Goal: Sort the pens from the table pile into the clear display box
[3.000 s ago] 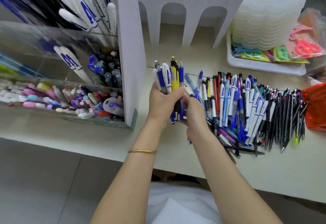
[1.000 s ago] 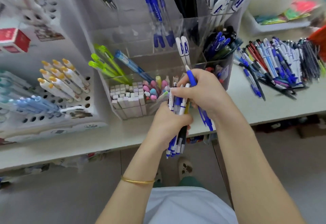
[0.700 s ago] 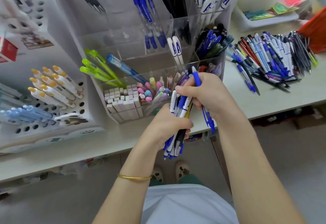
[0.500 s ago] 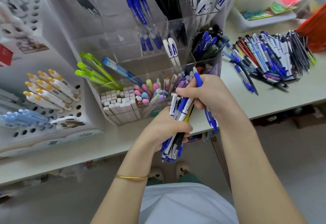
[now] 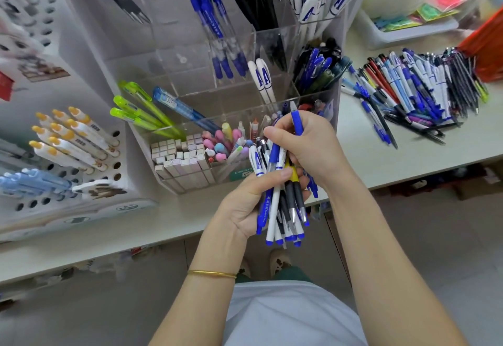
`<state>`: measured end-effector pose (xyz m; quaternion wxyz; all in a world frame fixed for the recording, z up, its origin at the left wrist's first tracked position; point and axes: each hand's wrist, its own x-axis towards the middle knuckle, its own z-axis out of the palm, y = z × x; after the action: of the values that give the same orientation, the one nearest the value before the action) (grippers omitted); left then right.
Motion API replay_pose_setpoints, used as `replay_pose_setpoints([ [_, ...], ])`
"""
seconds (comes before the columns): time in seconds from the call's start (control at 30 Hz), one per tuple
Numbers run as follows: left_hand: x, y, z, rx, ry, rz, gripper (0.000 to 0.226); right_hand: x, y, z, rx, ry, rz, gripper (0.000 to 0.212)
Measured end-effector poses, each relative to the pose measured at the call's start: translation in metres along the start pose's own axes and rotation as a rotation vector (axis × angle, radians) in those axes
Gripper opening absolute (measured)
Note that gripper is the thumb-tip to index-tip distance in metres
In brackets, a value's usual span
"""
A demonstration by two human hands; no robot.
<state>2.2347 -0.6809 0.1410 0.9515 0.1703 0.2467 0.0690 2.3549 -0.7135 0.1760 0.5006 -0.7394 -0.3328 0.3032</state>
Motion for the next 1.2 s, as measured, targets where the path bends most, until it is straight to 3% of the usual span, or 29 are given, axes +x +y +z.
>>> replay_pose_setpoints([
  [0.07, 0.001, 0.001, 0.000, -0.028, 0.020, -0.004, 0.058, 0.001, 0.001, 0.001, -0.023, 0.004, -0.030, 0.019],
  [0.2, 0.004, 0.003, 0.001, -0.016, 0.133, -0.004, 0.051, 0.003, 0.003, 0.003, -0.033, 0.015, -0.063, 0.018],
  [0.43, 0.005, 0.004, 0.001, 0.007, 0.190, 0.002, 0.046, 0.003, 0.010, 0.008, -0.104, 0.037, -0.103, 0.017],
  [0.73, 0.003, 0.005, 0.006, -0.065, 0.150, 0.055, 0.039, 0.002, 0.012, 0.008, -0.094, 0.027, -0.191, 0.010],
  [0.87, 0.000, 0.006, 0.014, -0.090, 0.151, 0.075, 0.022, 0.002, 0.015, 0.006, -0.103, 0.024, -0.181, 0.011],
  [1.2, 0.005, 0.004, 0.011, -0.069, 0.136, 0.048, 0.045, -0.003, 0.017, 0.005, -0.078, 0.048, -0.228, 0.009],
])
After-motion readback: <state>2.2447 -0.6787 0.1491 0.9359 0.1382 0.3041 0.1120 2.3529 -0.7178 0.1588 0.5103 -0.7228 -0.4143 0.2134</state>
